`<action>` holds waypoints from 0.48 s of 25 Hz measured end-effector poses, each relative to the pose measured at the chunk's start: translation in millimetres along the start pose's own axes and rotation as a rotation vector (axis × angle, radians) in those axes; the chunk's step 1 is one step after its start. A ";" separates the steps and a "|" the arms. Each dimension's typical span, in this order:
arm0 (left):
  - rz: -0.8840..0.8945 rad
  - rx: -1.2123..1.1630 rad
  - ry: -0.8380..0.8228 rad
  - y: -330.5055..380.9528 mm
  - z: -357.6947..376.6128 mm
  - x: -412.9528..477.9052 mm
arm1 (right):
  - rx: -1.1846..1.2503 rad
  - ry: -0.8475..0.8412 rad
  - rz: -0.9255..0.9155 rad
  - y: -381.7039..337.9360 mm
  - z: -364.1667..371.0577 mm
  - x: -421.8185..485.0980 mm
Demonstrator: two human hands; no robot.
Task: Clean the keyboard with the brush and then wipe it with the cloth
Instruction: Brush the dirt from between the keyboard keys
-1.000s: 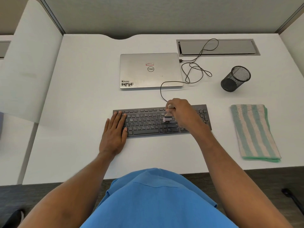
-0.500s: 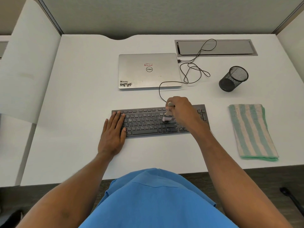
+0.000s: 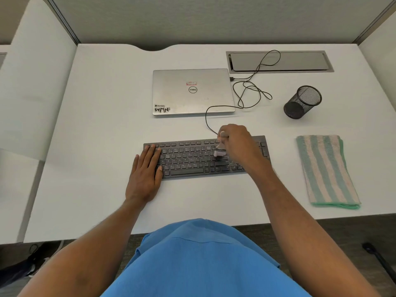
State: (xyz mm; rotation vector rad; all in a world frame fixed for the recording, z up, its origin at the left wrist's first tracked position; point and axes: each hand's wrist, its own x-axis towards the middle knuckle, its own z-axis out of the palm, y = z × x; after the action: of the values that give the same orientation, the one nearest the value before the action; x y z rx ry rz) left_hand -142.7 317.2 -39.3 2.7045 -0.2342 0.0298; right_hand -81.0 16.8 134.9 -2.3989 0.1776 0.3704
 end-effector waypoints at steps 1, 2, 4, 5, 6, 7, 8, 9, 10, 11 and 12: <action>0.000 -0.002 0.000 0.3 0.2 0.1 | -0.059 -0.039 -0.033 0.7 2.8 -0.5; 0.000 -0.004 0.000 0.7 0.1 0.0 | -0.091 -0.046 -0.043 2.7 4.1 -0.1; 0.000 -0.004 -0.001 1.2 0.1 0.2 | -0.069 -0.039 -0.021 9.0 2.8 4.8; -0.001 -0.002 -0.002 1.1 0.1 0.4 | -0.016 -0.042 0.000 12.6 1.3 6.1; -0.003 0.001 -0.003 0.6 -0.1 0.7 | 0.011 -0.040 0.023 14.9 -1.9 5.3; -0.003 0.004 -0.004 0.4 -0.1 0.8 | 0.023 -0.020 0.053 16.3 -4.9 5.7; -0.002 0.006 -0.004 0.4 0.0 0.7 | 0.006 0.016 0.059 17.7 -8.4 7.3; -0.002 0.008 -0.005 0.3 0.1 0.2 | -0.009 0.042 0.060 18.0 -10.1 8.2; -0.004 0.010 -0.006 0.3 -0.2 0.0 | -0.043 0.046 0.037 14.6 -11.9 8.4; -0.006 0.010 -0.006 0.0 -0.5 0.2 | -0.032 0.062 0.008 8.7 -13.2 7.2; -0.006 0.009 -0.005 -0.2 -0.6 0.4 | -0.008 0.071 -0.026 4.5 -13.9 6.9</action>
State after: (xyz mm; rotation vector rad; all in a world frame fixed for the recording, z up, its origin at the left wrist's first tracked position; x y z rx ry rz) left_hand -142.3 317.6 -38.8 2.7147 -0.2286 0.0225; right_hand -72.4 4.0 139.9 -2.4217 0.1775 0.2741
